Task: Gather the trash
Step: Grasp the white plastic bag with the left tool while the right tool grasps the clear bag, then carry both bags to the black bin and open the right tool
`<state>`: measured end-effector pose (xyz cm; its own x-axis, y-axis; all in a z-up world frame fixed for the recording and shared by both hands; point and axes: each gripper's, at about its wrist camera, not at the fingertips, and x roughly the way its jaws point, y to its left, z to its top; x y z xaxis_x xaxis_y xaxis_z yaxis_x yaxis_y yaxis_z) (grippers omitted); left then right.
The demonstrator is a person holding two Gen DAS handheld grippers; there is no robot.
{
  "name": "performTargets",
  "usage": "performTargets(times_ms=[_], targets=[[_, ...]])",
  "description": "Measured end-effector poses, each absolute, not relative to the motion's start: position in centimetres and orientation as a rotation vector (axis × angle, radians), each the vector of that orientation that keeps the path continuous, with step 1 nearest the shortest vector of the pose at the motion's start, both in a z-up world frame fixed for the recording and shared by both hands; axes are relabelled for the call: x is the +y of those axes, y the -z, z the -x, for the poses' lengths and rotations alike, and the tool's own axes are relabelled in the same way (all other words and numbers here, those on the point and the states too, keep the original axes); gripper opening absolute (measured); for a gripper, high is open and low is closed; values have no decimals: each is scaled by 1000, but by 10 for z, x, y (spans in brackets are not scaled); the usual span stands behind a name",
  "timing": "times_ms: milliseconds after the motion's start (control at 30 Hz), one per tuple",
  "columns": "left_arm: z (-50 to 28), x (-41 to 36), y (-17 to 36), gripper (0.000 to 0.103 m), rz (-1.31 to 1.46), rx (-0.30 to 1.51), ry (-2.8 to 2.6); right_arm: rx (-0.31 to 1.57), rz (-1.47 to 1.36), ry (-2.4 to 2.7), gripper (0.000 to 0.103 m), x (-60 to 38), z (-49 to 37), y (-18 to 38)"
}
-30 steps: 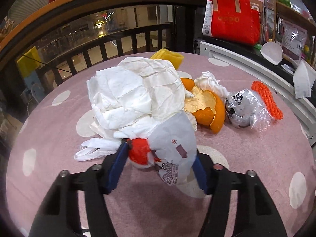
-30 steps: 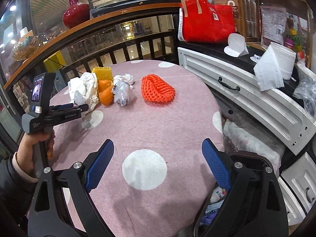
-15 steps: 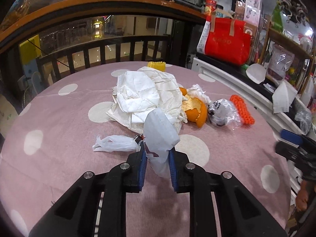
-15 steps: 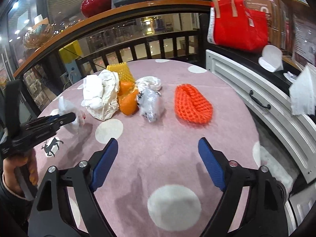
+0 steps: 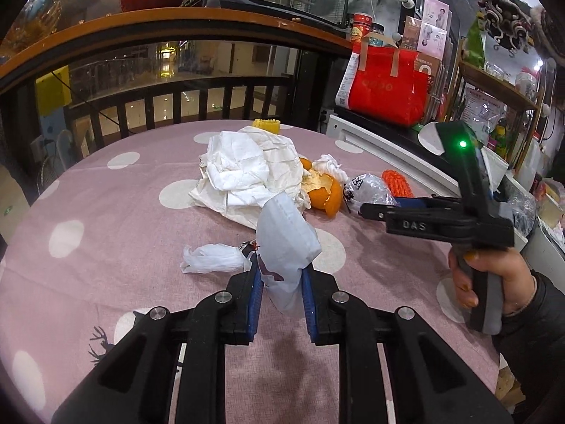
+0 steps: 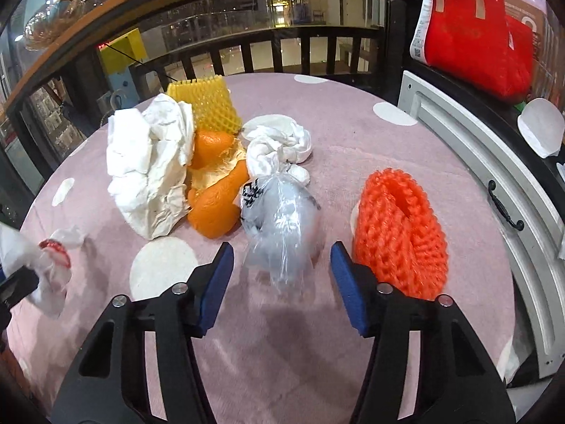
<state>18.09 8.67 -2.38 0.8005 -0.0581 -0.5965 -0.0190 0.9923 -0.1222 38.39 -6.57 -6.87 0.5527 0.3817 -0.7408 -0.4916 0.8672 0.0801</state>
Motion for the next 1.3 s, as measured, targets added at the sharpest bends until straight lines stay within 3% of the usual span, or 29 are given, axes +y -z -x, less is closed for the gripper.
performTargets(times_ms=[33, 200, 733, 1300], targets=[[-181, 88, 25, 20, 126, 645, 20, 847, 144, -519, 37, -65, -385, 70], [-179, 89, 29, 20, 135, 654, 22, 834, 122, -539, 31, -73, -375, 65], [-150, 47, 15, 20, 105, 616, 107, 688, 92, -558, 31, -141, -264, 27], [-117, -41, 4, 20, 56, 582, 304, 659, 3, -430, 31, -239, -179, 30]])
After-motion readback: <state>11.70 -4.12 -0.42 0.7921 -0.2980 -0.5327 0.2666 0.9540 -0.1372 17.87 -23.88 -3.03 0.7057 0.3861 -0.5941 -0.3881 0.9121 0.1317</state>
